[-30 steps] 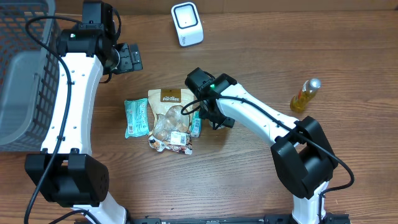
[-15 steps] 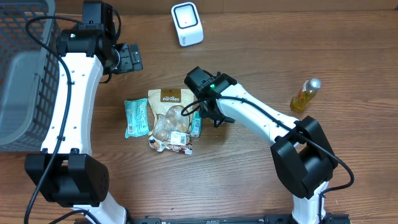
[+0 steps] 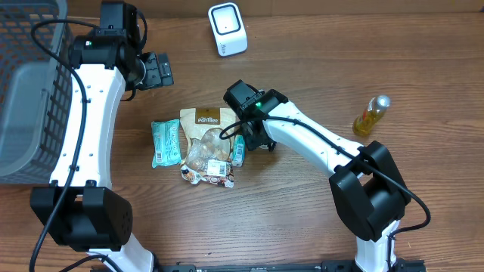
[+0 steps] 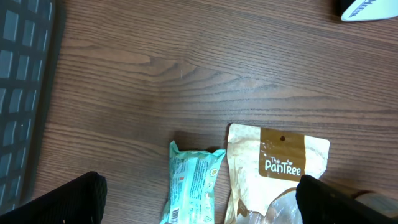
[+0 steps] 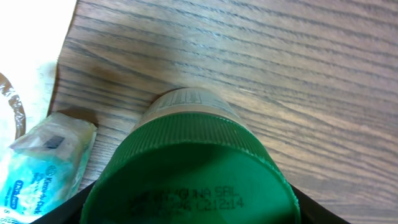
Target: Scan the item barcode
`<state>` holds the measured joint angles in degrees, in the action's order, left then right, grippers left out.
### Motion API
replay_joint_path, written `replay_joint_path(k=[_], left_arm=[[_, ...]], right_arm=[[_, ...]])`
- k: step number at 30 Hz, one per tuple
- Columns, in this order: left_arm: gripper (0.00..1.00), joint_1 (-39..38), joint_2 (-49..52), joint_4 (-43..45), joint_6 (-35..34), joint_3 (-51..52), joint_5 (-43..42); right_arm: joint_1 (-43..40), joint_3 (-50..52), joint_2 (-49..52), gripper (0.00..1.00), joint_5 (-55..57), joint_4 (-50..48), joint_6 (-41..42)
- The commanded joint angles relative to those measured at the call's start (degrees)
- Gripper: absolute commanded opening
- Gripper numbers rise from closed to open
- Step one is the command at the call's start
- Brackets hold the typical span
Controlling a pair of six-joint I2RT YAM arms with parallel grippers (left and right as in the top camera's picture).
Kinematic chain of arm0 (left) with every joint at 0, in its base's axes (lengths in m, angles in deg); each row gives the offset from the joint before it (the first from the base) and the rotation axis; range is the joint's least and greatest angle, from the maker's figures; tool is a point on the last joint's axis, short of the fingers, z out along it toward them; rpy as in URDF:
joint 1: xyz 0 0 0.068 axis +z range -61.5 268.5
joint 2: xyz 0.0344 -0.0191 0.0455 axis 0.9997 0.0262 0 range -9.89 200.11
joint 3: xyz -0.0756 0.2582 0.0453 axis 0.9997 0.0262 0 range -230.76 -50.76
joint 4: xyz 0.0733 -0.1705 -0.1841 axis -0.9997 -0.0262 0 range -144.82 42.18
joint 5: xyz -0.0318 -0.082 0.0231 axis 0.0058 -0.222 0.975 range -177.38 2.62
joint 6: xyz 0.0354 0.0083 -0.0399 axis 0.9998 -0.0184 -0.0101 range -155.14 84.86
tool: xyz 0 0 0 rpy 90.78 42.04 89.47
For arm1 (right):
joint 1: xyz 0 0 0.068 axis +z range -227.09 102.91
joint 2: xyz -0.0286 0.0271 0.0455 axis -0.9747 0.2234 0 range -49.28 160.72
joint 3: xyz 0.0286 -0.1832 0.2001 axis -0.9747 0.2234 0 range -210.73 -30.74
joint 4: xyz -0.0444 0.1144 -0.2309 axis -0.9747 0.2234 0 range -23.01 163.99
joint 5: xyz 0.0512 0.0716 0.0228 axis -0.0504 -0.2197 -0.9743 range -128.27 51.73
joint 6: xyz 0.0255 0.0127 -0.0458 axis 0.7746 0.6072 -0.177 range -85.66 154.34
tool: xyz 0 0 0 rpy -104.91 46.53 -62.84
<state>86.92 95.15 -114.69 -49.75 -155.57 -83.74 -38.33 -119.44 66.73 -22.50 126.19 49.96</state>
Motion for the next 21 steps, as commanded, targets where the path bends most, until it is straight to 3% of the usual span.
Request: replay_joint_path(k=[1,5,7,12,21], left_arm=[[1.00,-0.33,-0.44,0.00,-0.20,-0.68,-0.11],[0.99,-0.33,-0.44,0.00,-0.20,-0.68,-0.11],[1.00,-0.33,-0.44,0.00,-0.20,-0.68,-0.11],[1.00,-0.33,-0.44,0.00,-0.20,-0.68,-0.11],[0.99,-0.33,-0.44,0.00,-0.20,-0.68,-0.11]], right_arm=[[0.11,0.37,-0.09,0.71,-1.51,-0.92,-3.45],[0.11,0.37,-0.09,0.85,-2.99,-1.29,-3.45],[0.11,0.37,-0.09,0.99,-2.99,-1.31,-3.45],[0.11,0.37,-0.09,1.00,-2.86,-1.97,-0.59],[0.11,0.37,-0.09,1.00,-2.84,-0.90,22.99]])
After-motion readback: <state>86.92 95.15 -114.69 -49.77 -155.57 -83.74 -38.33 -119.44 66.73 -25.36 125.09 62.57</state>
